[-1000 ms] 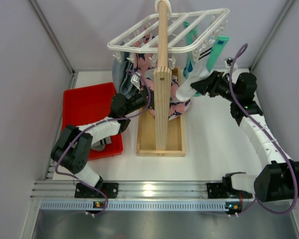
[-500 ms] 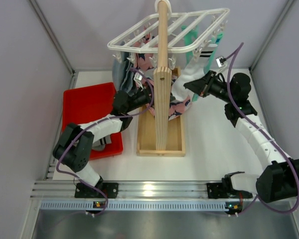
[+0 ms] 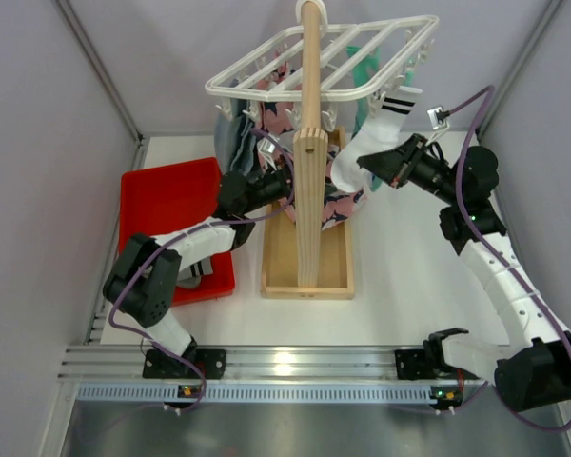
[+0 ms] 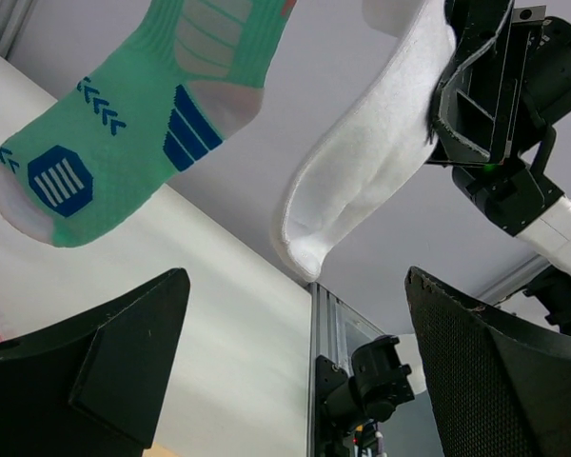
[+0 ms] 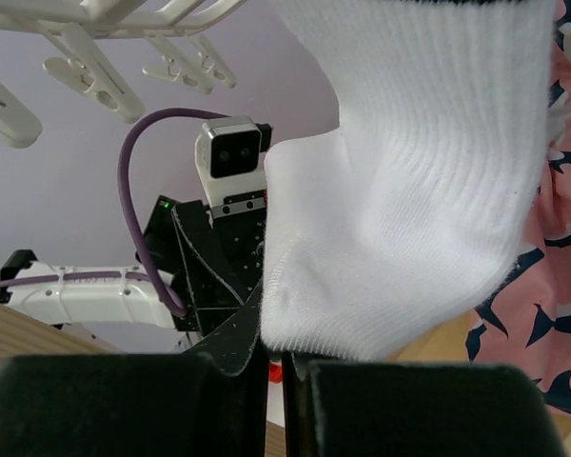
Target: Remove the socks clipped to the hanger
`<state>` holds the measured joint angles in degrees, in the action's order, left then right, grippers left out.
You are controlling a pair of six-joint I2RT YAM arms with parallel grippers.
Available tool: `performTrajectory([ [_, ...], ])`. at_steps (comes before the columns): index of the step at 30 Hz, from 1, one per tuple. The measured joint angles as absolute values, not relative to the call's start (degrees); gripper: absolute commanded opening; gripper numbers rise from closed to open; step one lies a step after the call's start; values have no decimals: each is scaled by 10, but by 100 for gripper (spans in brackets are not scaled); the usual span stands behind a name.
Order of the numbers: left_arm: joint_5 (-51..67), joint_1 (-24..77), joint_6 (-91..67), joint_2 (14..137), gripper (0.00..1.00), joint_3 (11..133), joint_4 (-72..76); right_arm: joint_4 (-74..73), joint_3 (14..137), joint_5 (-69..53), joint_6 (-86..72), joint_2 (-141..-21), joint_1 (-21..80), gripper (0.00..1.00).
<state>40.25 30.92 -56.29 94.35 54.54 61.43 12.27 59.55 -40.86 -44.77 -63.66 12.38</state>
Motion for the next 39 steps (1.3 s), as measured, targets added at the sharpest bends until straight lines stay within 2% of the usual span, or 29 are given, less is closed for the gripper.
performTrajectory([
  [7, 408, 338, -571, 959, 97, 593, 616, 122, 585, -408, -457, -636, 131, 0],
  [11, 411, 348, -592, 976, 85, 615, 633, 122, 581, -408, -464, -636, 137, 0],
  [14, 412, 348, -608, 988, 39, 620, 639, 122, 581, -408, -467, -636, 142, 0],
  [15, 414, 348, -616, 992, 17, 620, 640, 122, 581, -408, -466, -636, 143, 6],
  [16, 415, 348, -624, 995, 2, 620, 642, 119, 581, -406, -465, -635, 144, 13],
  [17, 418, 348, -631, 998, 0, 620, 647, 113, 581, -404, -461, -634, 144, 23],
  [18, 423, 348, -635, 999, 0, 620, 649, 103, 582, -400, -454, -634, 145, 43],
  [20, 432, 348, -650, 999, 0, 620, 651, 73, 589, -388, -434, -633, 145, 57],
  [23, 447, 348, -680, 999, 0, 620, 658, 13, 617, -368, -392, -633, 143, 62],
  [29, 477, 348, -732, 999, 0, 620, 661, -66, 711, -357, -323, -633, 115, 66],
  [37, 512, 349, -773, 979, 0, 620, 661, -55, 842, -418, -323, -657, 14, 68],
  [39, 521, 350, -780, 973, 0, 622, 662, -31, 854, -443, -340, -671, -6, 73],
])
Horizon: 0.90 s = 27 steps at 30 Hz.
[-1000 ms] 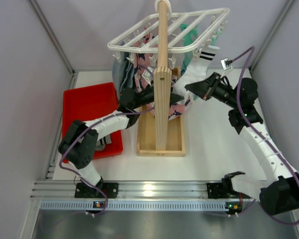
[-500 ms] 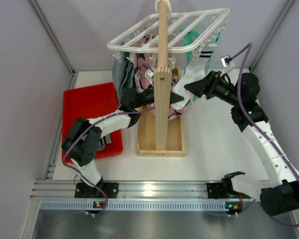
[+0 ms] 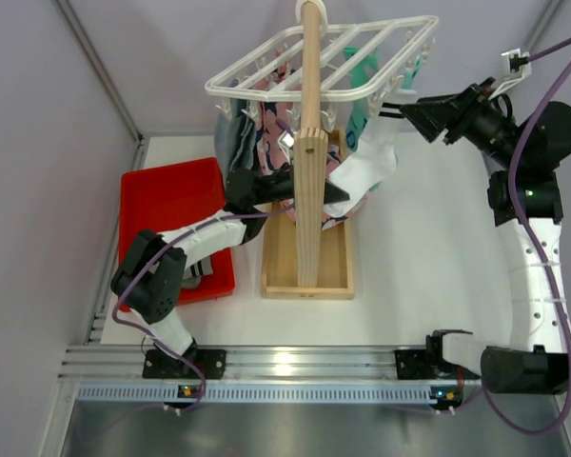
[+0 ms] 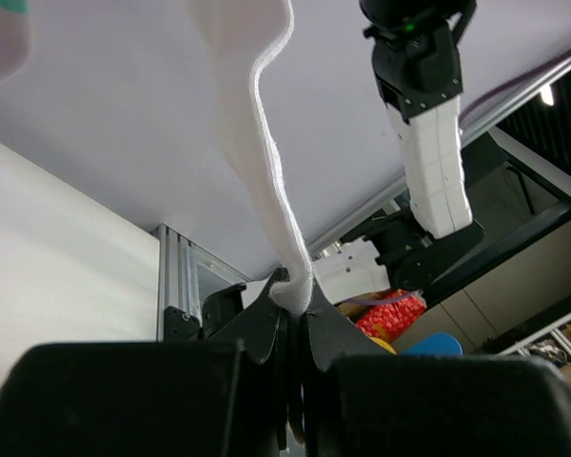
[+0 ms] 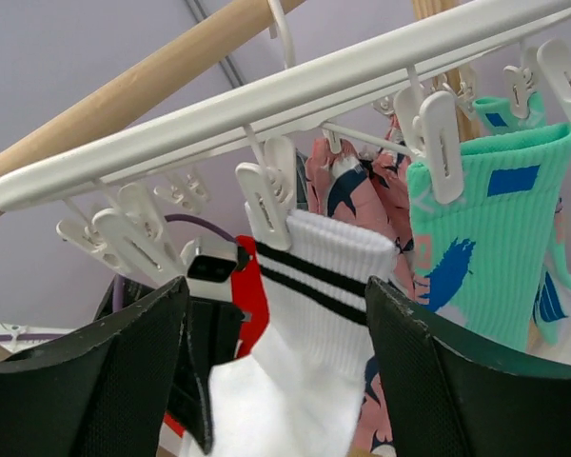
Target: Remove the socks clipped to the hanger
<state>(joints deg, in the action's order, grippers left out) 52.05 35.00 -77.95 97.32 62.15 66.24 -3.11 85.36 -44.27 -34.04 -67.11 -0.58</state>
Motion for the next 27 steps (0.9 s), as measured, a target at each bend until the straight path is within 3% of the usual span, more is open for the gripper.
performTrajectory([
  [4, 537, 354, -791, 958, 0, 623, 664, -8, 855, -466, -362, -695, -18, 82],
  [11, 557, 360, -804, 932, 0, 623, 665, 38, 855, -494, -393, -716, -18, 84],
  [27, 562, 369, -816, 905, 0, 630, 664, 230, 855, -547, -532, -769, -15, 75],
])
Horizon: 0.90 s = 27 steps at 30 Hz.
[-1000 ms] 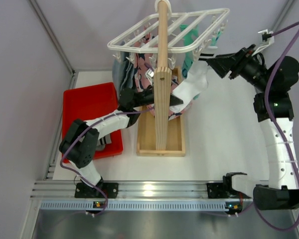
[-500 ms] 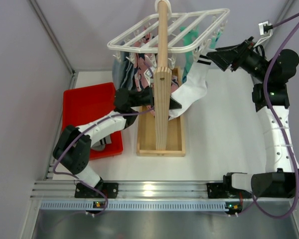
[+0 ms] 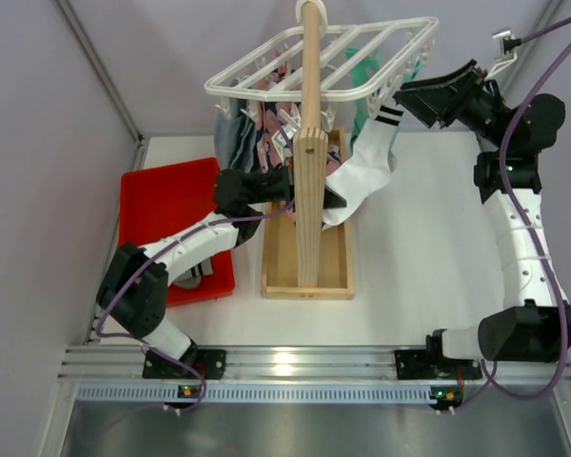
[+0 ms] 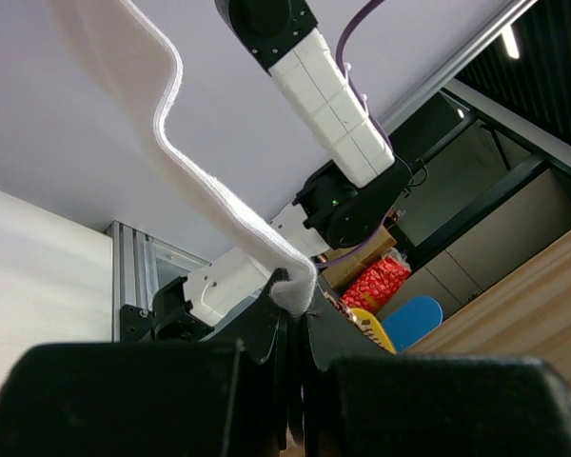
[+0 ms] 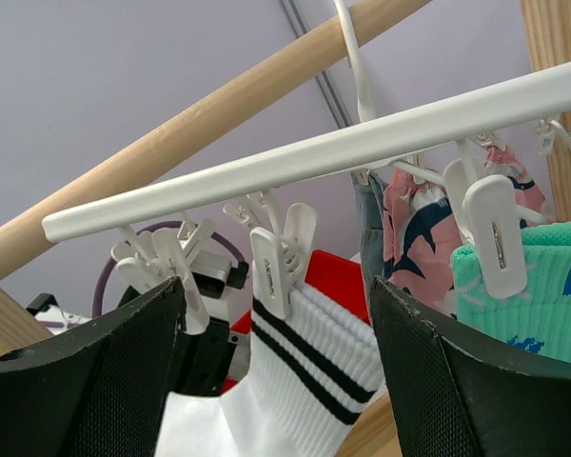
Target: Remove the socks clipped to the hanger
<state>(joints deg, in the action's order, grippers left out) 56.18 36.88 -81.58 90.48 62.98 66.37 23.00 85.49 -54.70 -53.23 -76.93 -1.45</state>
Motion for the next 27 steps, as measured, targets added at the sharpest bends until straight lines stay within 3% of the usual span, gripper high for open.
performTrajectory([
  [18, 551, 376, -819, 905, 0, 644, 657, 257, 866, -545, -540, -813, 19, 73],
  [24, 555, 382, -824, 905, 0, 647, 655, 223, 882, -539, -507, -807, 19, 82],
  [27, 559, 389, -831, 905, 0, 654, 655, 159, 882, -521, -478, -790, 19, 94],
])
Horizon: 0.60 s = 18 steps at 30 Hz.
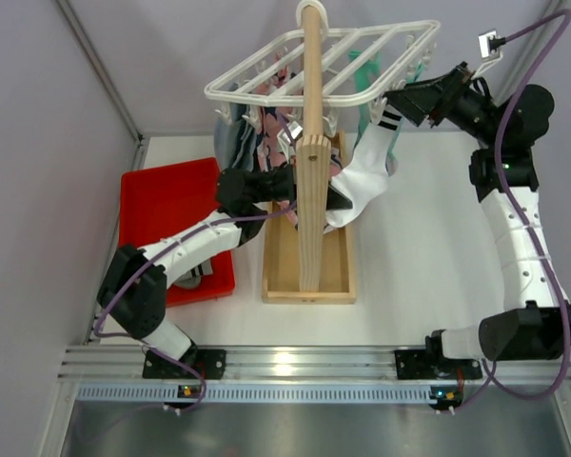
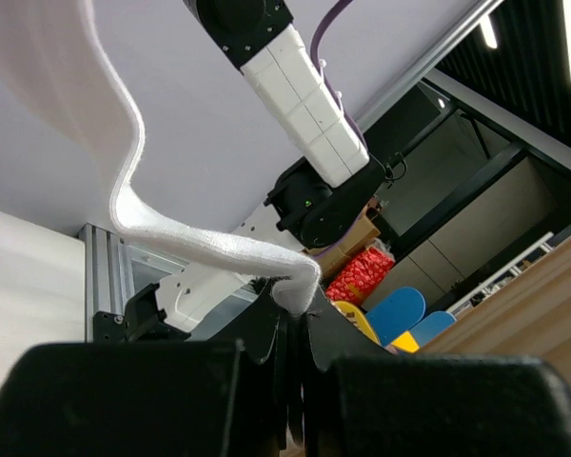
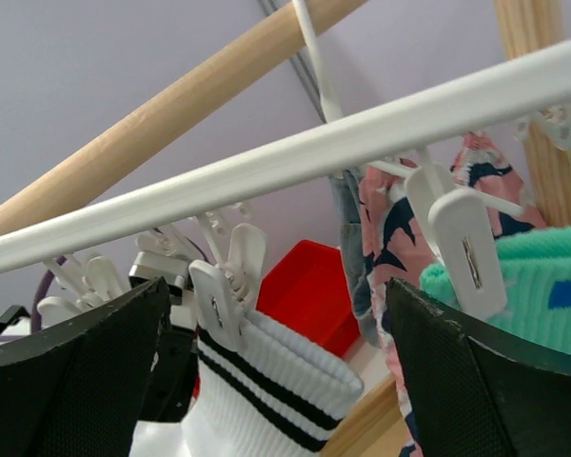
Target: Remove the socks clipped to the hanger
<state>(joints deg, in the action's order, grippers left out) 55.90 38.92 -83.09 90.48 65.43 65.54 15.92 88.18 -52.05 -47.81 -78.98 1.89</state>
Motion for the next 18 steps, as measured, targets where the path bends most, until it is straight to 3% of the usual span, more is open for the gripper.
performTrajectory([
  [2, 559, 392, -836, 903, 0, 660, 655, 116, 877, -499, -462, -770, 18, 99],
  [8, 561, 393, -850, 895, 0, 669, 652, 81, 801, -461, -448, -662, 10, 100],
  [18, 561, 393, -857, 894, 0, 683, 650, 176, 641, -466, -522, -631, 10, 99],
])
